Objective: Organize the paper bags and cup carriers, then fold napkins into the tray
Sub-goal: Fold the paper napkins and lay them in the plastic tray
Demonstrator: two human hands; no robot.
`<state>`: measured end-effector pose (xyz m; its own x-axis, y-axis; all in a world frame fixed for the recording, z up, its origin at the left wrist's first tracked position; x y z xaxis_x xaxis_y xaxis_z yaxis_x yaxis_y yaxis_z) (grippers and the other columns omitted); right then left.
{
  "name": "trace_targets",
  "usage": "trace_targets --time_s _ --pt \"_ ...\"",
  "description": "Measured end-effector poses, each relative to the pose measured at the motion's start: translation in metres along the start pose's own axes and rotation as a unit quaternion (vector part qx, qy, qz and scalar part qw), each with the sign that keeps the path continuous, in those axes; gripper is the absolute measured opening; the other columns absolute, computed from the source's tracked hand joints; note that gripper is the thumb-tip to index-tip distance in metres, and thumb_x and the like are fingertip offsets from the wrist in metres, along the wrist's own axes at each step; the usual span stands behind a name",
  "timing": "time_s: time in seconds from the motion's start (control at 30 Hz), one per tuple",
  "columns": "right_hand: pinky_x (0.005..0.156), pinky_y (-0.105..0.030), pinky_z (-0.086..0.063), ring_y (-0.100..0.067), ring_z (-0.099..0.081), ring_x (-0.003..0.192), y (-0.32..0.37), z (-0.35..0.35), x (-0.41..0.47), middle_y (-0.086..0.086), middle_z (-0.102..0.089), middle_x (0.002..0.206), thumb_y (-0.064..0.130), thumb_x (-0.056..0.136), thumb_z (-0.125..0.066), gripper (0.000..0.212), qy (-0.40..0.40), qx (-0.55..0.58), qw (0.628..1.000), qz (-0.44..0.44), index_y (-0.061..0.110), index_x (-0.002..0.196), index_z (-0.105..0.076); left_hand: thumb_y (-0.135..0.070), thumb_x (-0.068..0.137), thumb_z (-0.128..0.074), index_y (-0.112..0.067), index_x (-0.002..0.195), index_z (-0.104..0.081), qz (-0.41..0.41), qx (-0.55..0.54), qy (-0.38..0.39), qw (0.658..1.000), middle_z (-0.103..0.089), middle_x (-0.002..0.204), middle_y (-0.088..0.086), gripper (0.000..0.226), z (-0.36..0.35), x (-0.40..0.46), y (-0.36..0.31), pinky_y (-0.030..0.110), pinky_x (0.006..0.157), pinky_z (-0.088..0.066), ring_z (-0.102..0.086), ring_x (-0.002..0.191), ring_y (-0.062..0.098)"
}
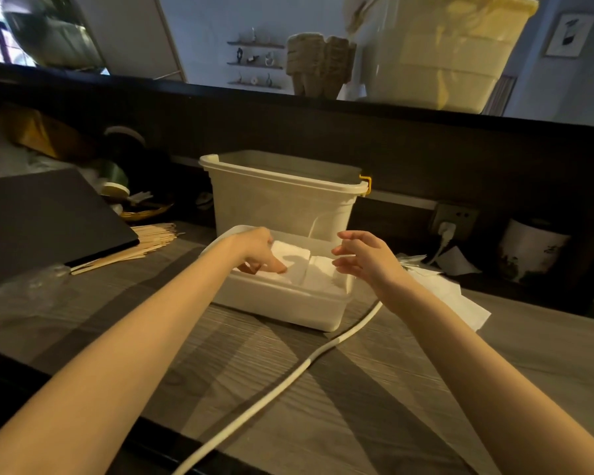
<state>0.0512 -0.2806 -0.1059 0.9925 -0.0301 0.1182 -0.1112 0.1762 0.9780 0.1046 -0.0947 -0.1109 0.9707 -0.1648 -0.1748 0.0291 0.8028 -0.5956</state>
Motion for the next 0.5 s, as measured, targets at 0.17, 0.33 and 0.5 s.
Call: trace_targets --time_s 0.17,0.33,0.5 --pt "0.074 -0.023 -0.052 -0.014 -0.061 0.078 -0.001 0.000 0.001 -0.004 -0.061 0.090 0.015 0.099 -0.043 0.020 0.004 -0.001 1.000 -0.004 0.012 0.116 -0.052 -0.018 0.080 -0.070 -0.007 0.126 -0.047 -0.008 0.084 0.018 0.996 -0.058 0.118 0.014 0.052 -0.005 -0.003 -0.001 0.031 0.082 -0.048 -0.056 0.094 0.022" --pt "0.074 -0.022 -0.052 -0.014 -0.061 0.079 -0.001 0.000 0.000 -0.004 -0.060 0.091 0.014 0.098 -0.044 0.020 0.007 -0.007 1.000 -0.006 0.012 0.116 -0.052 -0.015 0.080 -0.070 -0.008 0.138 -0.031 -0.010 0.115 -0.007 0.993 -0.060 0.106 0.013 0.071 -0.011 0.003 -0.004 0.033 0.075 -0.051 -0.057 0.086 0.023" --pt "0.077 -0.027 -0.053 -0.014 -0.062 0.078 0.003 0.008 -0.004 -0.004 -0.060 0.090 0.012 0.098 -0.043 0.021 0.007 0.004 1.000 0.010 0.011 0.115 -0.054 -0.028 0.082 -0.070 -0.016 0.143 -0.025 -0.072 0.109 -0.060 0.990 -0.041 0.134 0.013 0.077 -0.003 -0.010 -0.017 0.033 0.086 -0.045 -0.052 0.109 0.026"
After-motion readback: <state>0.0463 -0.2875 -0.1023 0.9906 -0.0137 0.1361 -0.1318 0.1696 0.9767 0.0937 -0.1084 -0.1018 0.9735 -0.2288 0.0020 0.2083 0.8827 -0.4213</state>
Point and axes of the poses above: each hand's wrist, its own x-axis towards the middle knuckle, its own z-axis out of the back of the hand, y = z × x, the point moved 4 cm from there along x, towards the middle knuckle
